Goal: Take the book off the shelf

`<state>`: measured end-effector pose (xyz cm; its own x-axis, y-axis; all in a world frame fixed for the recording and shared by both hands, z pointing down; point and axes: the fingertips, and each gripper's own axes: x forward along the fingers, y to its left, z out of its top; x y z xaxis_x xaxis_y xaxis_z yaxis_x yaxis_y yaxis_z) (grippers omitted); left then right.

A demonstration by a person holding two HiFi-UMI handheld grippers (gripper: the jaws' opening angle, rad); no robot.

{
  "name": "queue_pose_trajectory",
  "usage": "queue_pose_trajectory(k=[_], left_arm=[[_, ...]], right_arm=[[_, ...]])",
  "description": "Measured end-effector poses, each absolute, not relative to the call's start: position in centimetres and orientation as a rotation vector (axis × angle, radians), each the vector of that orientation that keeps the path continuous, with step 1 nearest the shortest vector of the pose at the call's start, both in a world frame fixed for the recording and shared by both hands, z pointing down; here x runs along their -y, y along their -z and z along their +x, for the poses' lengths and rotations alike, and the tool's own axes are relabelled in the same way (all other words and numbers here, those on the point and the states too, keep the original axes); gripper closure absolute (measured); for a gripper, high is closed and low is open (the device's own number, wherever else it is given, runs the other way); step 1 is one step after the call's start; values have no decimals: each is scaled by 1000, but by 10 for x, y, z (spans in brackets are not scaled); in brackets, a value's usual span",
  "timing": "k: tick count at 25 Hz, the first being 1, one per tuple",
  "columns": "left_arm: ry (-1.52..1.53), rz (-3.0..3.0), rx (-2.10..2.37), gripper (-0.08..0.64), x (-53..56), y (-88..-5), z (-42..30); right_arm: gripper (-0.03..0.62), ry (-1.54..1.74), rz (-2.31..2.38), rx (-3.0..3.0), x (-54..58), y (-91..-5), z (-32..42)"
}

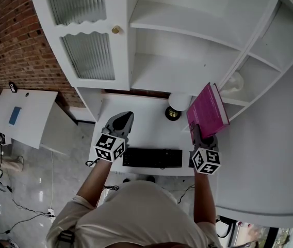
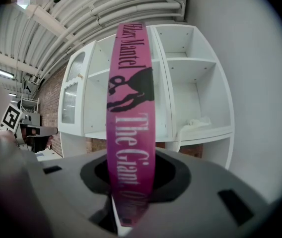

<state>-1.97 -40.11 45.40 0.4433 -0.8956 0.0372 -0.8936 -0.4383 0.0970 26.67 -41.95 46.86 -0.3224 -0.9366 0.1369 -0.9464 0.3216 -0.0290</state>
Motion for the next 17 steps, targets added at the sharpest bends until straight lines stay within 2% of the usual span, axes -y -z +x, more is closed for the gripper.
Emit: queue_pose_trajectory(k=[17], left_arm=[[38,2578,1596,566,411,-456,-16]], right_arm=[[459,-163,1766,2479,426,-469,266]])
